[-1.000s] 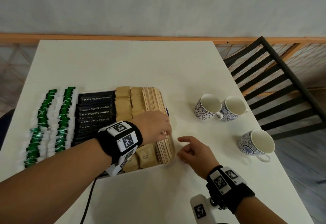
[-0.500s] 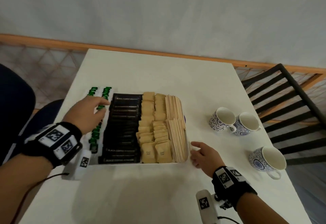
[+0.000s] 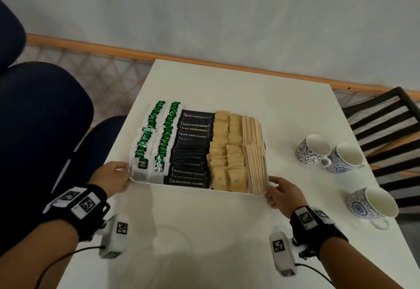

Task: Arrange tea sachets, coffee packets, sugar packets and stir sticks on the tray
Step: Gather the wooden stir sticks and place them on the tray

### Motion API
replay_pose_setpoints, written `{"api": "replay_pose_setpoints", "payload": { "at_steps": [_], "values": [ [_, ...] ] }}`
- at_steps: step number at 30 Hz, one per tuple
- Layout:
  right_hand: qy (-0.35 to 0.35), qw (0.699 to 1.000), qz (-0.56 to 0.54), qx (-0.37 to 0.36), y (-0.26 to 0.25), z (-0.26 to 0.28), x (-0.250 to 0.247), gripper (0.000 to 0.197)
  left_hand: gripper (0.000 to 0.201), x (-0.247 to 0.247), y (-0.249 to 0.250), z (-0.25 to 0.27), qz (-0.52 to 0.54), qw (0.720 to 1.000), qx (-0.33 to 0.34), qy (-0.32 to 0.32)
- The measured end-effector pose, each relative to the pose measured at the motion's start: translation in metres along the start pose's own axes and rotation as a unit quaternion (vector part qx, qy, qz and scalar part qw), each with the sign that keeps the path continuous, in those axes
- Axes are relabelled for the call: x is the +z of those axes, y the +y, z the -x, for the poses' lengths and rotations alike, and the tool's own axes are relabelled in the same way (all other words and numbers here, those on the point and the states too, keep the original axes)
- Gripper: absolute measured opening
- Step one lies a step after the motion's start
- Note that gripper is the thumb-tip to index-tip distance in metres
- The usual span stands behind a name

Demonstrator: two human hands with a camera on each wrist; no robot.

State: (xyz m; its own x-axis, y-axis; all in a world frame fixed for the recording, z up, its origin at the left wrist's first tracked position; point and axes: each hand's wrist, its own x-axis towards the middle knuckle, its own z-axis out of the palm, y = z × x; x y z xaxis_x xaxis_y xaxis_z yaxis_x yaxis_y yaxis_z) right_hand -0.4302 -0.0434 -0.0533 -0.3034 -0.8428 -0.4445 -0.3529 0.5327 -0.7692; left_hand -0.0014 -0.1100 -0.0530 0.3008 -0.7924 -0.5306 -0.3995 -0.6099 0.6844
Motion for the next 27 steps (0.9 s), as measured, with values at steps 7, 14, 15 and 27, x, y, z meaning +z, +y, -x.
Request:
{"api": "replay_pose_setpoints", "payload": {
  "at_steps": [7, 14, 15, 27],
  "values": [
    [0.026, 1.0, 0.011, -0.008, 0.0, 0.001, 0.005, 0.034, 0.033, 0.012, 0.003, 0.001, 0.058, 0.998, -0.013, 0.009],
    [0.045, 0.998, 0.037, -0.023, 0.001, 0.004, 0.008, 0.032, 0.04, 0.017, 0.011, 0.013, 0.121, 0.992, -0.031, 0.009],
    [0.046, 0.998, 0.041, -0.024, 0.001, 0.004, 0.008, 0.032, 0.04, 0.017, 0.011, 0.013, 0.125, 0.992, -0.032, 0.009],
    [0.028, 0.999, 0.042, -0.011, -0.003, -0.007, 0.005, 0.034, 0.036, 0.009, 0.011, 0.006, 0.161, 0.986, -0.026, -0.035]
  ]
}}
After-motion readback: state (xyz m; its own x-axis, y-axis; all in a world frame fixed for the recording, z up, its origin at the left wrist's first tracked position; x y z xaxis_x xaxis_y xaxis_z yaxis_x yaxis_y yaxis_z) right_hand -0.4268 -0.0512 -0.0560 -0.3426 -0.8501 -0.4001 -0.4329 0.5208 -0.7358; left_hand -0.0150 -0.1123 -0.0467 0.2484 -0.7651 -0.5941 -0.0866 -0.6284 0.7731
